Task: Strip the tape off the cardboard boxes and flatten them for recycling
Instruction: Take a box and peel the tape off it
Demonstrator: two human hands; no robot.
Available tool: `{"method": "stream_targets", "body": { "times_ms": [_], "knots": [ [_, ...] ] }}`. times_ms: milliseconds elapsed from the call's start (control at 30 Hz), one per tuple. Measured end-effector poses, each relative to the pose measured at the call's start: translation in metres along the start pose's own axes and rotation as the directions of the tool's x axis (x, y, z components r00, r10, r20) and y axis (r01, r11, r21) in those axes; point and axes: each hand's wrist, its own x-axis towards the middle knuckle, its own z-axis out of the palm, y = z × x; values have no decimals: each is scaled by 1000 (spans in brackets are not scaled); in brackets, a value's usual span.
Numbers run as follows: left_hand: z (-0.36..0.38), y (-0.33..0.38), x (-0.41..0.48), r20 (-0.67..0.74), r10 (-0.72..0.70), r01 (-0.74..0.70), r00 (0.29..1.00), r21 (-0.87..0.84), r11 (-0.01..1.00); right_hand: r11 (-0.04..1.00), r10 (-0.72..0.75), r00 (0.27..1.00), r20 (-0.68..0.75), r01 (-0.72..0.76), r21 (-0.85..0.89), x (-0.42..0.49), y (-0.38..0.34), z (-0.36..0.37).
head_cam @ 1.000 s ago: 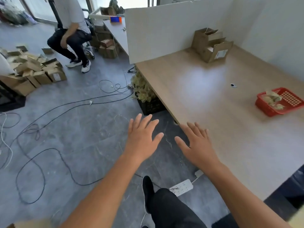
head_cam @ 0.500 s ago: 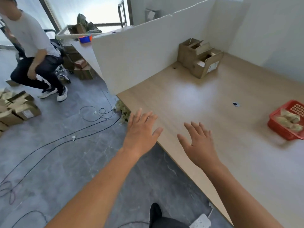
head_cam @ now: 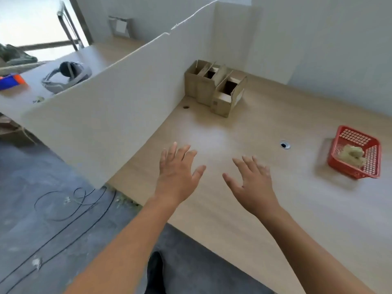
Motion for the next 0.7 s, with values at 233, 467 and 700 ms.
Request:
{"method": "stream_targets", "body": {
  "times_ms": [233, 467, 700],
  "knots": [
    [-14, -48, 129, 14, 138, -137, 990, -17, 990, 979, 186, 978, -99, -193, -63, 81, -42, -1],
    [15, -48, 270, 22, 213, -213, 977, 2, 977, 947, 263, 945, -195, -291, -134, 183, -25, -9],
    [89, -43, 413, 53, 190, -195, 980, 111, 975, 939, 254, 942, -220, -295, -178, 334, 37, 1]
  ]
}}
